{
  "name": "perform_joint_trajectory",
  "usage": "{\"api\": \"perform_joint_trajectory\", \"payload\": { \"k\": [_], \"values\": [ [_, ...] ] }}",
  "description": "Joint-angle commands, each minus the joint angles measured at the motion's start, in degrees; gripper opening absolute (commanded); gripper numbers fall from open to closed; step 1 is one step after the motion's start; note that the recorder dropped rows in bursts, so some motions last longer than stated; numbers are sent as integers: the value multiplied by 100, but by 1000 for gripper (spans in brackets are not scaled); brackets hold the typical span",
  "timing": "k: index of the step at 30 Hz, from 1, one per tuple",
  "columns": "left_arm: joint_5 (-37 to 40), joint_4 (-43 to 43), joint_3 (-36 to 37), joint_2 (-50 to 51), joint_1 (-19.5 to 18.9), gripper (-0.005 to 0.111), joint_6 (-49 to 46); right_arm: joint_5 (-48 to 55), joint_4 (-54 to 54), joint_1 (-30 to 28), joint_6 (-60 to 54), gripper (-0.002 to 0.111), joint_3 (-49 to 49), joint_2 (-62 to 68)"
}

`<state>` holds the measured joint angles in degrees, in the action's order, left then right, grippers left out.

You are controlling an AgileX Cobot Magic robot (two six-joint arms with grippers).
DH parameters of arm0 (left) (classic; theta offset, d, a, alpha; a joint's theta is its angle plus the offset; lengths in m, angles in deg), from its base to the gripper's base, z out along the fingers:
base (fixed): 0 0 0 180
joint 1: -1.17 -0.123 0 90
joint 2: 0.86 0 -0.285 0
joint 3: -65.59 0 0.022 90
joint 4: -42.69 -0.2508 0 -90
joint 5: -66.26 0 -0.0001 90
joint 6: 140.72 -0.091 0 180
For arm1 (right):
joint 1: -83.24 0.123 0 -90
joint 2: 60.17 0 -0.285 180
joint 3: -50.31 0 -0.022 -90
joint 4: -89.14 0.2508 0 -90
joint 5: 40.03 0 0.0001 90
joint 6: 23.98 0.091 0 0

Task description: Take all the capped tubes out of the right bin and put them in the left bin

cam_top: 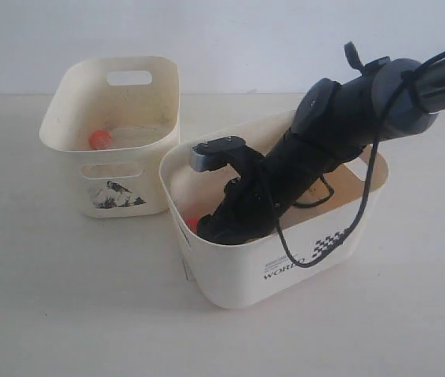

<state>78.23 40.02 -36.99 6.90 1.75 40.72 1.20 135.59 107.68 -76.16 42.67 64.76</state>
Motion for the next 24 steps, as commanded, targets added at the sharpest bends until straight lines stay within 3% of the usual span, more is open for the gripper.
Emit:
{"api": "perform_joint_trajectory", "payload": {
  "k": [1, 11, 18, 21, 24],
  "values": [
    [-1, -13, -21, 3, -2, 4, 54, -93, -433, 74, 472, 74, -31, 126],
    [-1, -13, -21, 3, -2, 4, 54, -282, -624, 74, 867, 72, -20, 347],
    [-1, -13, -21, 3, -2, 4, 54, -199, -973, 74, 1110, 31, 123, 347],
    [-1, -13, -21, 3, -2, 4, 54, -155, -1291, 74, 1393, 23, 212, 347],
    [-1, -13, -21, 3, -2, 4, 54, -50, -1483, 74, 1476, 23, 324, 347]
  ]
}}
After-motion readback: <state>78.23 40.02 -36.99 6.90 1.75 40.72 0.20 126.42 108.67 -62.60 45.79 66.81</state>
